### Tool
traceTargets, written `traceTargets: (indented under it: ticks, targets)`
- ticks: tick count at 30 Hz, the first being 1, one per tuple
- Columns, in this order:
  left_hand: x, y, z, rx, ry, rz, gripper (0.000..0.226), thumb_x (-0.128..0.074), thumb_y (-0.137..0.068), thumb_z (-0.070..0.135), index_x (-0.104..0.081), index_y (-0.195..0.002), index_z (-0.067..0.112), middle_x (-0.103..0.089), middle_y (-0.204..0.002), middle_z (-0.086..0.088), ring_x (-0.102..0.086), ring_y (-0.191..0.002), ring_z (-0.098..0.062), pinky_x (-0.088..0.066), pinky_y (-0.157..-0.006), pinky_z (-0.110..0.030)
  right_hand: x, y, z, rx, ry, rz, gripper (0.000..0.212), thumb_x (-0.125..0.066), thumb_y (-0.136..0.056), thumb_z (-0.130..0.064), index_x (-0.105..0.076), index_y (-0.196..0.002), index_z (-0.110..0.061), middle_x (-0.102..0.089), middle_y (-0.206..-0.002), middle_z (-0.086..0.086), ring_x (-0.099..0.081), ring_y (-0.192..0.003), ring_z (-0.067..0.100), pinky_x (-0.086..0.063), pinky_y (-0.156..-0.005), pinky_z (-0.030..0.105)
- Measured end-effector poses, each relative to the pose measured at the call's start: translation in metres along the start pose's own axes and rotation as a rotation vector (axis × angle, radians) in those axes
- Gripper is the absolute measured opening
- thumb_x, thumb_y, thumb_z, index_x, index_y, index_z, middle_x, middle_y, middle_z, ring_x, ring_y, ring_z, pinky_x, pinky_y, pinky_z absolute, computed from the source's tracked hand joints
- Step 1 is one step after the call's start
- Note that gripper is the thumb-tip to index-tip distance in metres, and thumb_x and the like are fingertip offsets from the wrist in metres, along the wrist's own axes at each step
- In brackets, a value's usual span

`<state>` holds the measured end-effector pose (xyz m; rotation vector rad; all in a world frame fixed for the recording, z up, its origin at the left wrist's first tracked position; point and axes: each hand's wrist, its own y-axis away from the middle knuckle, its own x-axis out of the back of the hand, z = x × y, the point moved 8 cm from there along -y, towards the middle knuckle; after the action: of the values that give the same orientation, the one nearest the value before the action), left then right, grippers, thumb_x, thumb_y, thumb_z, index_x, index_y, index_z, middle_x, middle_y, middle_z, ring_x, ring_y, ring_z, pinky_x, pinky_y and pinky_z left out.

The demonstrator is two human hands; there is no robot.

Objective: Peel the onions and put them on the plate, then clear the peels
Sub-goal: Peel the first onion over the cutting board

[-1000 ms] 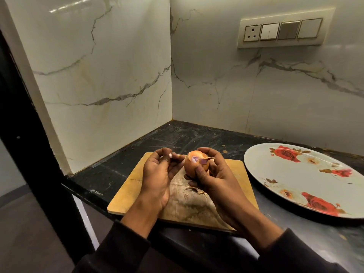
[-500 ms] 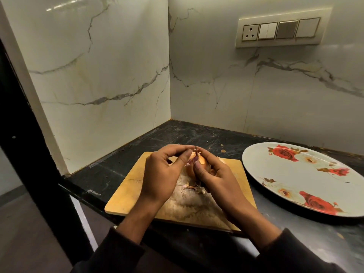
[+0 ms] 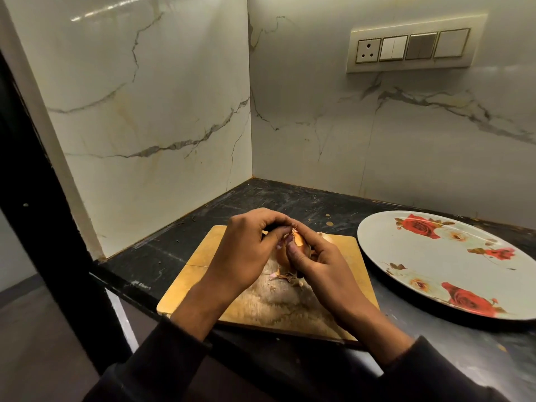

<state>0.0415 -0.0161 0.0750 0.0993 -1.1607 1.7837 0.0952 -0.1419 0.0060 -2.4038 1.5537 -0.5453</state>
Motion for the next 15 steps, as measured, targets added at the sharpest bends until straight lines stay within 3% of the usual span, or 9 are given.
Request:
traceTargets:
  ticks: [2,5,11,15]
  targets:
    - [0.0006,0.0023,-0.0014,0.029,0.040,0.020,0.019,-0.071,-0.091,0.010,-0.076,-0.106,0.020,-0.072,-0.096,0.012,-0.065,-0.091,0.004,-0.051,-0.077,-0.010,0.0008,0.0013,-0.0037,0.017,-0.002,0.007,0.044,-0.063,-0.099,-0.025,-0.056,-0.143,-0.030,-0.066,-0.104,-0.019,-0.063,-0.102,0.001,-0.053,-0.087,0.025]
    - [0.0036,0.0060,-0.0028,0.076,0.074,0.084,0.015,-0.073,-0.089,0.013,-0.077,-0.101,0.020,-0.073,-0.092,0.013,-0.066,-0.088,0.004,-0.051,-0.072,-0.009,0.0004,0.0031,-0.0076,0.029,0.014,0.008,0.037,-0.063,-0.098,-0.026,-0.060,-0.134,-0.034,-0.068,-0.118,-0.013,-0.066,-0.107,0.003,-0.058,-0.090,0.028]
    - [0.0009,0.0092,-0.0037,0.099,0.087,0.104,0.015,-0.071,-0.091,0.012,-0.076,-0.103,0.018,-0.073,-0.093,0.012,-0.066,-0.089,0.003,-0.053,-0.073,-0.012,0.0015,0.0021,-0.0058,0.026,0.006,0.038,0.034,-0.064,-0.098,-0.026,-0.062,-0.132,-0.031,-0.070,-0.119,-0.006,-0.068,-0.109,0.010,-0.060,-0.091,0.038]
    - [0.0002,0.0101,0.0007,0.086,0.035,0.113,0.014,-0.070,-0.091,0.012,-0.075,-0.103,0.019,-0.072,-0.093,0.011,-0.066,-0.089,0.001,-0.051,-0.073,-0.011,0.0031,0.0036,-0.0098,0.065,0.024,0.059,0.029,-0.067,-0.097,-0.026,-0.063,-0.124,-0.033,-0.071,-0.111,-0.008,-0.070,-0.099,0.009,-0.061,-0.080,0.034]
